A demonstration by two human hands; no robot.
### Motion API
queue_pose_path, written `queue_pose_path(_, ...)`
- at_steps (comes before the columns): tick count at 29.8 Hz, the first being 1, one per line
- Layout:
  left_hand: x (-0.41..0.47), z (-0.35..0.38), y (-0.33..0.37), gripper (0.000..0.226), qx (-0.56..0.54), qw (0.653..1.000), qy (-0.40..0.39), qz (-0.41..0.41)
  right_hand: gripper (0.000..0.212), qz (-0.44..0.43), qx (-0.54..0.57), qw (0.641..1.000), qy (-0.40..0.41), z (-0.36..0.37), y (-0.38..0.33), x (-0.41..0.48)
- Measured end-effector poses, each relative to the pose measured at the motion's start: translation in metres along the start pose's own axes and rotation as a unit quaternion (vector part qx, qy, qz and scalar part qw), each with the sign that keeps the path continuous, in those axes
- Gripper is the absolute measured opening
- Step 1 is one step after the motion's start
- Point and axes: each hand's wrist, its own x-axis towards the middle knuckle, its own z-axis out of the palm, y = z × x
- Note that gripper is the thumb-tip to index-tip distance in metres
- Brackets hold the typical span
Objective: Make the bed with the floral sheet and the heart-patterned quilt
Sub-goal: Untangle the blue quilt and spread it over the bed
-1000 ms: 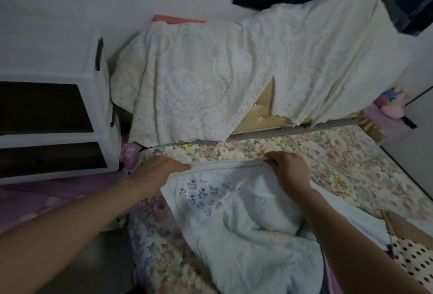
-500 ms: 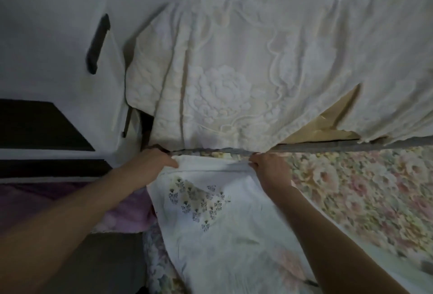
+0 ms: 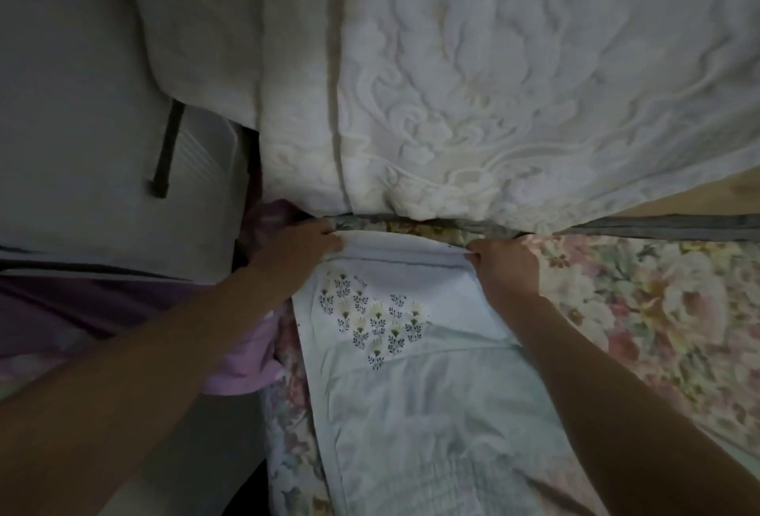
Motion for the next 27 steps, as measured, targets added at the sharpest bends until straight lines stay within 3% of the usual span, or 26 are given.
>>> queue_pose_path(3, 0.021, 0.028, -0.010, 0.036, -0.024, 0.999, 0.035, 0.009, 0.024, 0.025, 0.008, 0.999, 0.022, 0.022, -0.001, 0.024)
queue_pose_path(6, 0.043, 0.048, -0.012, 0.027, 0.076, 0.994, 0.083, 0.018, 0.022, 0.059, 0.027, 0.997, 0.037, 0.048, -0.001, 0.050)
queue_pose_path(10, 0.055, 0.077, -0.017, 0.057, 0.107, 0.993, 0.054, -0.004, 0.024, 0.084, 0.056, 0.995, 0.019, 0.080, -0.006, 0.073)
queue_pose_path(13, 0.063, 0.087, -0.025, 0.053, 0.109, 0.992, 0.057, -0.031, 0.026, 0.077, 0.073, 0.994, 0.027, 0.094, -0.010, 0.088)
queue_pose_path(16, 0.068, 0.083, 0.009, 0.045, 0.154, 0.985, 0.062, -0.042, 0.029, 0.087, 0.095, 0.991, 0.025, 0.102, -0.005, 0.090)
queue_pose_path(18, 0.060, 0.084, 0.038, 0.057, 0.137, 0.987, 0.065, -0.061, 0.032, 0.082, 0.119, 0.989, 0.028, 0.101, -0.012, 0.085)
queue_pose_path(20, 0.053, 0.093, 0.085, 0.075, 0.082, 0.989, 0.101, -0.070, 0.037, 0.090, 0.142, 0.982, 0.082, 0.094, -0.005, 0.066)
queue_pose_path(22, 0.046, 0.101, 0.131, 0.079, -0.011, 0.985, 0.139, -0.106, 0.044, 0.074, 0.166, 0.966, 0.181, 0.092, 0.001, 0.045)
queue_pose_path(24, 0.044, 0.118, 0.179, 0.069, -0.071, 0.983, 0.160, -0.064, 0.045, 0.065, 0.191, 0.949, 0.243, 0.097, 0.013, 0.014)
queue_pose_path(27, 0.057, 0.151, 0.235, 0.053, -0.050, 0.989, 0.111, 0.085, 0.034, 0.081, 0.211, 0.940, 0.254, 0.108, 0.050, -0.040)
